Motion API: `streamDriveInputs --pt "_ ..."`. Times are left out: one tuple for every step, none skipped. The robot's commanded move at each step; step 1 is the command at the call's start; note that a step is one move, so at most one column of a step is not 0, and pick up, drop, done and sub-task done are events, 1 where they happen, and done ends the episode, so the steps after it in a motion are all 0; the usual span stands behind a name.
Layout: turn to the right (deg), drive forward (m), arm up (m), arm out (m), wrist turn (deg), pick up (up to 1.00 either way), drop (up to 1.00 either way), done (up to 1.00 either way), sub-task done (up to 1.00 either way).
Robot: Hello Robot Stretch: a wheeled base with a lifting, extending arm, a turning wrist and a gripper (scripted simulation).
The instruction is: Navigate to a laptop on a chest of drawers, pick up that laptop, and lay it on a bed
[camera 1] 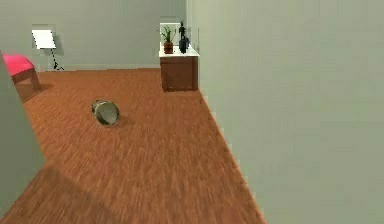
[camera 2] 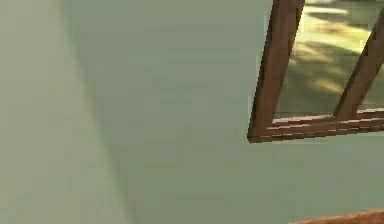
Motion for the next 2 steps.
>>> streamDriveInputs --pt "0.0 0.55 0.0 0.0 0.0 0.0 0.0 0.0 0.0" --pt "-15.0 0.0 0.0 0.0 0.0 0.0 0.0 0.0 0.0"
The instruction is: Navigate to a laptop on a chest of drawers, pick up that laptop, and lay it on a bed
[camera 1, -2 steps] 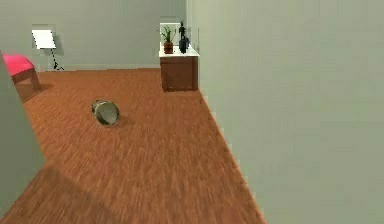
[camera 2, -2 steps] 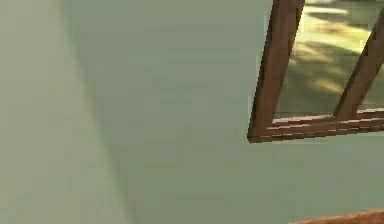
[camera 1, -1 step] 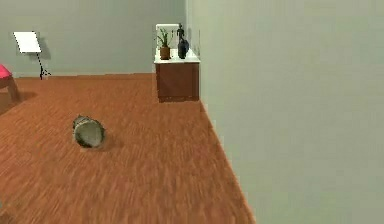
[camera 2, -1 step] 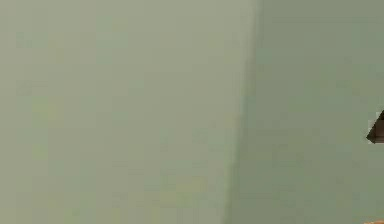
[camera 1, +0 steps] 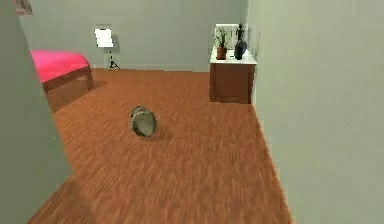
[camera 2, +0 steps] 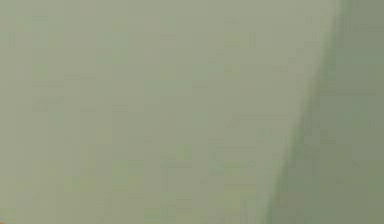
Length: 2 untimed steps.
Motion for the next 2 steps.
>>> streamDriveInputs --pt "0.0 1.0 0.0 0.0 0.0 0.0 0.0 0.0 0.0" --pt "0.0 1.0 0.0 0.0 0.0 0.0 0.0 0.0 0.0"
